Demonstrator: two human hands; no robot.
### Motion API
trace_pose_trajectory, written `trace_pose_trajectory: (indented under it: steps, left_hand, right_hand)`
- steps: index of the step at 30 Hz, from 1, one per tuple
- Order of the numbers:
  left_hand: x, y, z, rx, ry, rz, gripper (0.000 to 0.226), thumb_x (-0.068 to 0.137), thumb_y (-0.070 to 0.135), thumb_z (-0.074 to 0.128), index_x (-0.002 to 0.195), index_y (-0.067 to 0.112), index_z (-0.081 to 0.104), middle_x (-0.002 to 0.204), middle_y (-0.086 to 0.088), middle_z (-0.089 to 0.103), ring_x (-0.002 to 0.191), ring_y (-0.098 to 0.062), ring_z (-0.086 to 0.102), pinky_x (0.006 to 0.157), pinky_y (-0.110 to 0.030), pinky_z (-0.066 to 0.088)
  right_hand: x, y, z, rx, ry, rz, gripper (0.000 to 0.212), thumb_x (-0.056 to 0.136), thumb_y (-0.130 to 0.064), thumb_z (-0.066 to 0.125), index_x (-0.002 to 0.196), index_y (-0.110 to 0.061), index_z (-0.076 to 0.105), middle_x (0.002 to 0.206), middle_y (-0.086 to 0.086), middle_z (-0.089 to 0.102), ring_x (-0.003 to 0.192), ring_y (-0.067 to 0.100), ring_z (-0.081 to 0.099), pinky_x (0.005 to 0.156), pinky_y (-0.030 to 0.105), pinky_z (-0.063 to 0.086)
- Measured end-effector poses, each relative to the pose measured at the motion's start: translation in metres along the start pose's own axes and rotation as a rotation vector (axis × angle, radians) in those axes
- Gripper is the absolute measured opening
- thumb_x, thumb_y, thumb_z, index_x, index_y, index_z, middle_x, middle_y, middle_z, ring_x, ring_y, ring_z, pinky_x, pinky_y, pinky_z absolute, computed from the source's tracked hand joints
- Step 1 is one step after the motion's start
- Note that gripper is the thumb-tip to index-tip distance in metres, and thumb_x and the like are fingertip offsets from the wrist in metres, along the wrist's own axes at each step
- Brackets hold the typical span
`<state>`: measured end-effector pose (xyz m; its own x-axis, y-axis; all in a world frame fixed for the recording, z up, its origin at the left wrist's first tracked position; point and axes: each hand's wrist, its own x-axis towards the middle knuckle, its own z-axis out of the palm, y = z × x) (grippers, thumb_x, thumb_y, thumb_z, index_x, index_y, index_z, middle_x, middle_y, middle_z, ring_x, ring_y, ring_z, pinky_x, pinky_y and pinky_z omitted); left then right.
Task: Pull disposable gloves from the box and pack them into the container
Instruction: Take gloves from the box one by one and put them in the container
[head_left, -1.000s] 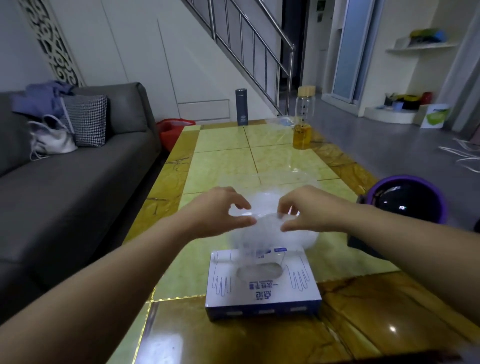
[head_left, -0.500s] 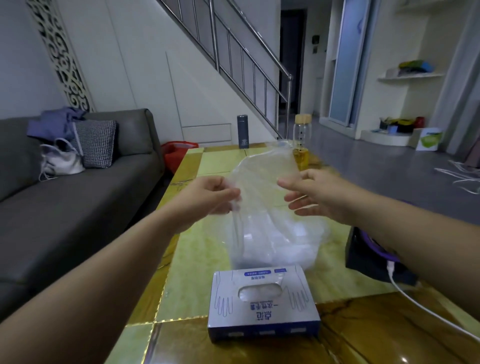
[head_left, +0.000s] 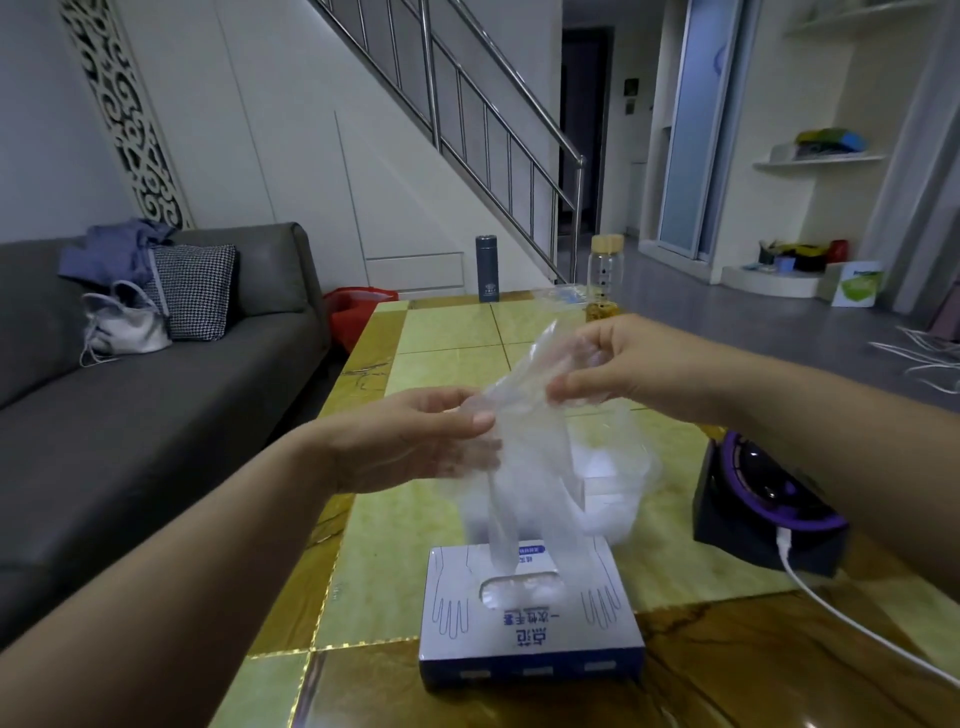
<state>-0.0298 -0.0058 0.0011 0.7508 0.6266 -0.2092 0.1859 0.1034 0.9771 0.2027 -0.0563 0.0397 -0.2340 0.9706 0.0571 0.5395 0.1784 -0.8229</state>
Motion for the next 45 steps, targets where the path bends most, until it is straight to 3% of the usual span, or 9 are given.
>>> trace_pose_trajectory:
  steps: [3,8,12,20,25,30,37,40,45]
  left_hand:
    - [0.001,0.0,0.01,-0.062,0.023,0.052,0.034,0.082,0.012,0.062,0.115,0.003,0.059,0.1,-0.008,0.068,0.087,-0.017,0.065,0.079,-0.025,0.055]
    - [0.002,-0.005,0.012,-0.283,0.288,0.214,0.032,0.084,0.006,0.056,0.116,0.003,0.057,0.102,-0.011,0.067,0.088,-0.018,0.063,0.086,-0.03,0.055]
    - [0.005,-0.01,0.016,-0.405,0.488,0.29,0.029,0.091,0.001,0.054,0.114,0.017,0.058,0.093,-0.001,0.074,0.083,-0.012,0.07,0.065,-0.022,0.057]
    - [0.009,-0.01,0.009,-0.162,0.549,0.247,0.051,0.088,0.001,0.059,0.132,0.025,0.049,0.103,-0.001,0.066,0.099,-0.017,0.063,0.073,-0.021,0.053]
    - [0.017,-0.019,0.001,-0.078,0.595,0.256,0.055,0.09,0.002,0.058,0.138,0.024,0.044,0.106,-0.001,0.064,0.094,-0.013,0.061,0.07,-0.02,0.051]
    - [0.024,-0.028,-0.005,0.072,0.592,0.208,0.051,0.09,0.01,0.06,0.135,0.028,0.045,0.107,0.005,0.062,0.093,-0.007,0.062,0.069,-0.019,0.05]
    - [0.029,-0.026,-0.054,0.813,1.349,0.366,0.027,0.091,0.025,0.057,0.117,0.025,0.062,0.11,0.002,0.062,0.097,-0.018,0.059,0.09,-0.048,0.048]
    - [0.046,-0.023,-0.018,1.204,1.004,0.546,0.028,0.092,0.029,0.055,0.12,0.029,0.06,0.118,0.005,0.058,0.107,-0.017,0.054,0.097,-0.043,0.042]
    - [0.09,-0.047,0.003,1.45,0.308,-0.11,0.054,0.097,0.053,0.035,0.147,0.035,0.027,0.154,0.006,0.028,0.139,-0.018,0.03,0.116,-0.045,0.02]
  right_hand:
    - [0.0,0.001,0.003,-0.058,0.028,0.024,0.031,0.078,-0.02,0.076,0.106,-0.024,0.064,0.095,0.004,0.073,0.089,0.012,0.068,0.087,0.025,0.048]
    - [-0.003,0.007,0.003,0.164,0.107,0.069,0.051,0.077,-0.003,0.073,0.122,-0.02,0.055,0.1,0.013,0.065,0.075,0.012,0.068,0.061,0.017,0.054]
    - [-0.006,0.014,0.007,0.317,0.076,0.071,0.072,0.078,0.005,0.069,0.136,-0.025,0.04,0.099,0.013,0.071,0.072,0.013,0.069,0.061,0.021,0.055]
    - [-0.003,0.014,0.007,0.161,0.089,-0.097,0.093,0.064,-0.028,0.079,0.139,-0.047,0.028,0.116,0.004,0.066,0.097,0.01,0.068,0.09,0.033,0.054]
    - [-0.003,0.017,0.017,-0.117,0.093,-0.171,0.069,0.081,-0.021,0.073,0.134,-0.046,0.039,0.126,-0.001,0.055,0.093,0.009,0.066,0.083,0.017,0.054]
    - [0.008,0.029,0.023,-0.198,-0.015,-0.118,0.047,0.085,-0.012,0.068,0.126,-0.033,0.058,0.085,-0.019,0.069,0.07,-0.003,0.064,0.07,0.016,0.051]
    - [0.034,0.054,0.004,-0.229,0.024,0.03,0.075,0.085,-0.013,0.068,0.147,-0.034,0.031,0.083,-0.009,0.065,0.064,-0.003,0.064,0.057,0.004,0.041]
    - [0.047,0.073,0.005,-0.237,0.094,0.095,0.08,0.085,-0.011,0.067,0.15,-0.028,0.024,0.128,-0.002,0.053,0.067,-0.004,0.064,0.057,0.005,0.042]
    - [0.062,0.111,0.015,-0.511,-0.011,0.343,0.083,0.083,-0.007,0.062,0.152,-0.015,0.016,0.14,0.011,0.045,0.076,0.01,0.064,0.059,0.022,0.052]
